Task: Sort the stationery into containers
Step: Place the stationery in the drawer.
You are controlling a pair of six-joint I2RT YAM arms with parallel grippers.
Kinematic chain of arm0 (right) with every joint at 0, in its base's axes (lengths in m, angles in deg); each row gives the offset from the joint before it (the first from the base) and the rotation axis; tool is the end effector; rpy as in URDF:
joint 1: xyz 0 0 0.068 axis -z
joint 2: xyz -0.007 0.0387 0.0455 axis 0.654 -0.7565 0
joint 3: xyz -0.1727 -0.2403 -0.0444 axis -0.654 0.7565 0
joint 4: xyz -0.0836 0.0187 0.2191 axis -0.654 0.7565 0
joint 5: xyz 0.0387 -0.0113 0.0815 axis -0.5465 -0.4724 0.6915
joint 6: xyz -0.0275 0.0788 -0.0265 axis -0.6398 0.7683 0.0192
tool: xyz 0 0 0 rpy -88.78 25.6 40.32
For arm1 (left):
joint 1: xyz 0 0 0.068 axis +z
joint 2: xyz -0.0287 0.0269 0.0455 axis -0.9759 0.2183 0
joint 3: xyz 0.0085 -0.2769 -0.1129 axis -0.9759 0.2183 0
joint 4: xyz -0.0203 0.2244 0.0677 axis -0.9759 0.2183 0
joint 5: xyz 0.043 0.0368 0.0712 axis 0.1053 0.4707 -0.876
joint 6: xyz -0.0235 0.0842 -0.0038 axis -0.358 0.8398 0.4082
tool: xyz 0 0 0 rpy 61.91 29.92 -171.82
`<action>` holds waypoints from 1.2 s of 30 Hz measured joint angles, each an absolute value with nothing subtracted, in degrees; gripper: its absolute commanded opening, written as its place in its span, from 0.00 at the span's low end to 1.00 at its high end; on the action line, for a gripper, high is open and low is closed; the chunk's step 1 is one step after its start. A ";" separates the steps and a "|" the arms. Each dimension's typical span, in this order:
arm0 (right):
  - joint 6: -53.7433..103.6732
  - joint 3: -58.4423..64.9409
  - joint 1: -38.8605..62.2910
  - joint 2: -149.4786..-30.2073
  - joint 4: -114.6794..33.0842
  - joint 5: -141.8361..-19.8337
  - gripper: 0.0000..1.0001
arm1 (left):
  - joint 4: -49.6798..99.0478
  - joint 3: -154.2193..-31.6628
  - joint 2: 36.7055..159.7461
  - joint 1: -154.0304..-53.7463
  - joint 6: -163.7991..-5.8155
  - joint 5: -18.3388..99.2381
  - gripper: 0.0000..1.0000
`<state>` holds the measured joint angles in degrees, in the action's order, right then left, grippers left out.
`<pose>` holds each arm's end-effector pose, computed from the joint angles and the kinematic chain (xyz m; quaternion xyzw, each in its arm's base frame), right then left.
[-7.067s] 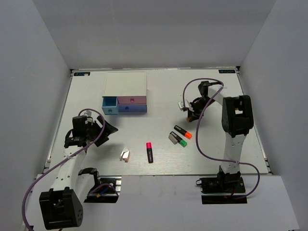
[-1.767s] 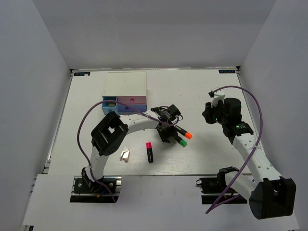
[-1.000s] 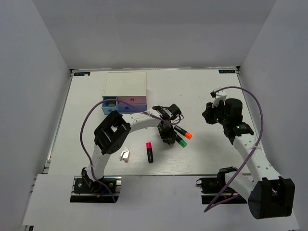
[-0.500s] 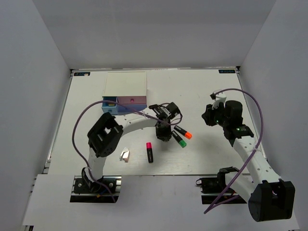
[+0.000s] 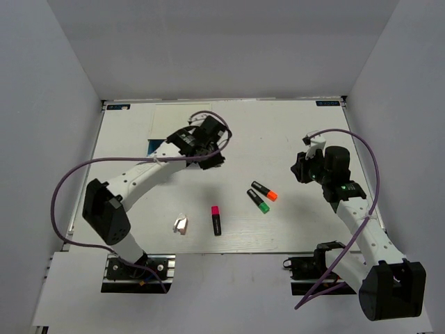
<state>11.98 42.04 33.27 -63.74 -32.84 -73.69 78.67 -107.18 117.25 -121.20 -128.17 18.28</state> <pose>0.2063 0.0474 0.2745 -0.1681 0.8300 0.1159 0.5191 0.2586 -0.2223 0.3037 -0.1243 0.9510 -0.1195 0.2565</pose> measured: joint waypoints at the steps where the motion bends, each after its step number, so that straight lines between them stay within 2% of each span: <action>1: 11.89 42.04 33.27 -63.74 -32.86 -73.69 0.29 | 79.10 -107.18 116.25 -120.04 -128.89 17.34 0.07; 12: 11.71 42.79 33.27 -63.26 -33.32 -73.71 0.29 | 83.34 -107.49 105.19 -105.64 -133.08 8.81 0.08; 23: 11.54 44.19 33.27 -61.67 -33.80 -73.80 0.29 | 82.38 -105.59 106.11 -97.29 -134.26 8.66 0.08; 36: 11.52 45.23 33.29 -60.92 -34.19 -74.19 0.29 | 81.20 -101.63 109.23 -92.31 -135.22 11.00 0.12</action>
